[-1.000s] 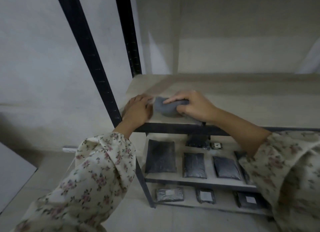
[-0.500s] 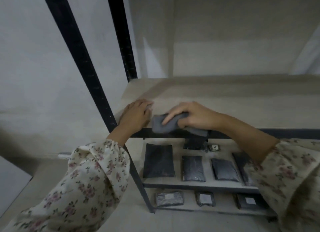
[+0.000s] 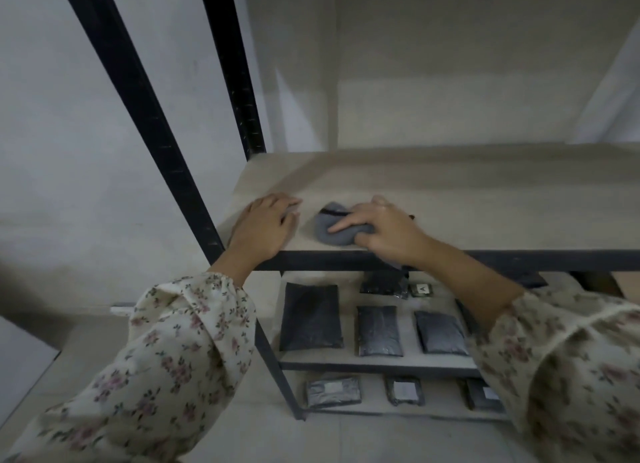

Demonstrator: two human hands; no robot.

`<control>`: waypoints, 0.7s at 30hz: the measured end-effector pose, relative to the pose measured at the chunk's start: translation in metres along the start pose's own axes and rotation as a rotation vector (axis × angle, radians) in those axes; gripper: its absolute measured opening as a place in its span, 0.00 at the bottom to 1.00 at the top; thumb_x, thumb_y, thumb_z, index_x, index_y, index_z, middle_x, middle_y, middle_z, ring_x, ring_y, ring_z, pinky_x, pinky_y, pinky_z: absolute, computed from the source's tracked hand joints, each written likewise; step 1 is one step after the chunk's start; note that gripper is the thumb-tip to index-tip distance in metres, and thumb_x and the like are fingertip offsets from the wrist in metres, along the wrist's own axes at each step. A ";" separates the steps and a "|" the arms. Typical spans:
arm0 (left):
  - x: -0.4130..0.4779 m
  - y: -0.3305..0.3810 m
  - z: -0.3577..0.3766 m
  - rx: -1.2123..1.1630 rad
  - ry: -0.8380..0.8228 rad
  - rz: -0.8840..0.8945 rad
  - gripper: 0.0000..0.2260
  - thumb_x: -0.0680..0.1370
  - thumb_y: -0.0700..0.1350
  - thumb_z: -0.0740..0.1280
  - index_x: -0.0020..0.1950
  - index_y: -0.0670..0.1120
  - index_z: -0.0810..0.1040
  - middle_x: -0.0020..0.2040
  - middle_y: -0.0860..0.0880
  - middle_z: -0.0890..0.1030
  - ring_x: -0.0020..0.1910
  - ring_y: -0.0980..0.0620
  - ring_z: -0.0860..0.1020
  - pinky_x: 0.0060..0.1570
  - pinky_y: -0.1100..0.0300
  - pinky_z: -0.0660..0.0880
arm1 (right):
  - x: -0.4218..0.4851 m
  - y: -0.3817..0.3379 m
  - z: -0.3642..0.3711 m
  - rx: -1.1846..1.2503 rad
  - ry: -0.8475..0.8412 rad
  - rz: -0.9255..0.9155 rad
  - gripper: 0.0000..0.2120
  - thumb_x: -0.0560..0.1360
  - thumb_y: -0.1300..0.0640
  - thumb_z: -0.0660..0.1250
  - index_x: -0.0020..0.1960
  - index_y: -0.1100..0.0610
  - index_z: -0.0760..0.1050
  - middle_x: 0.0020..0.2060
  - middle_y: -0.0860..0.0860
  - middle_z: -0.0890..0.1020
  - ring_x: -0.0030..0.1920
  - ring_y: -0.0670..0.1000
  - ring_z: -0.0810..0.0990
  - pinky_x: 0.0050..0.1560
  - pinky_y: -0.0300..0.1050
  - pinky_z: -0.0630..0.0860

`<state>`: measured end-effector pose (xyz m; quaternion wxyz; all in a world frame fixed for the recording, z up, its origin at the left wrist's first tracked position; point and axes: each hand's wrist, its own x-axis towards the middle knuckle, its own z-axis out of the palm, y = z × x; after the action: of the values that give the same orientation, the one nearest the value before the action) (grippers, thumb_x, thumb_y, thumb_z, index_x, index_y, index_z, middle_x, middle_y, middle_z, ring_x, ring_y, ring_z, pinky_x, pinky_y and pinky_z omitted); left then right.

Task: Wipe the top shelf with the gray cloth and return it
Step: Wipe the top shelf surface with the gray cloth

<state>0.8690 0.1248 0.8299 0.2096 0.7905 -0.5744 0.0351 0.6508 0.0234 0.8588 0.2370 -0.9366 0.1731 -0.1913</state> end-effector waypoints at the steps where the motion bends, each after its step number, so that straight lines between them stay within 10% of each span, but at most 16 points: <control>1: 0.000 0.001 -0.001 -0.004 -0.007 0.001 0.17 0.80 0.52 0.53 0.67 0.54 0.69 0.68 0.49 0.71 0.67 0.49 0.68 0.68 0.50 0.62 | -0.008 -0.008 0.004 0.013 -0.034 -0.019 0.19 0.70 0.64 0.63 0.54 0.47 0.80 0.57 0.49 0.80 0.46 0.52 0.68 0.49 0.46 0.66; 5: -0.006 0.002 -0.006 -0.077 -0.030 0.006 0.16 0.80 0.49 0.56 0.66 0.51 0.71 0.67 0.48 0.72 0.66 0.48 0.69 0.67 0.52 0.63 | -0.019 -0.027 -0.013 0.326 -0.157 -0.020 0.22 0.65 0.63 0.63 0.49 0.39 0.80 0.50 0.42 0.81 0.48 0.47 0.77 0.51 0.40 0.73; 8: -0.013 0.000 -0.010 -0.125 -0.016 0.003 0.15 0.80 0.47 0.57 0.66 0.50 0.72 0.66 0.48 0.73 0.65 0.48 0.69 0.66 0.54 0.64 | 0.005 -0.010 -0.034 0.443 0.053 0.116 0.22 0.70 0.66 0.62 0.52 0.39 0.77 0.56 0.48 0.80 0.48 0.39 0.78 0.48 0.29 0.74; 14: -0.023 0.002 -0.013 -0.144 0.108 -0.108 0.16 0.78 0.41 0.56 0.65 0.48 0.72 0.64 0.46 0.73 0.63 0.46 0.70 0.64 0.49 0.67 | 0.036 0.002 0.013 -0.295 -0.012 0.184 0.19 0.74 0.57 0.59 0.64 0.47 0.73 0.65 0.53 0.75 0.59 0.58 0.73 0.61 0.53 0.68; 21: -0.024 0.006 -0.018 -0.399 0.267 -0.157 0.15 0.79 0.39 0.56 0.64 0.49 0.72 0.64 0.48 0.72 0.64 0.51 0.68 0.64 0.59 0.63 | 0.074 -0.010 0.004 0.272 0.038 0.190 0.19 0.73 0.60 0.61 0.57 0.41 0.76 0.60 0.50 0.77 0.58 0.52 0.76 0.60 0.50 0.72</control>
<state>0.8582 0.1516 0.8406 0.4375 0.7640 -0.4742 0.0085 0.7193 0.0019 0.8813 0.3752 -0.8716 0.2378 -0.2075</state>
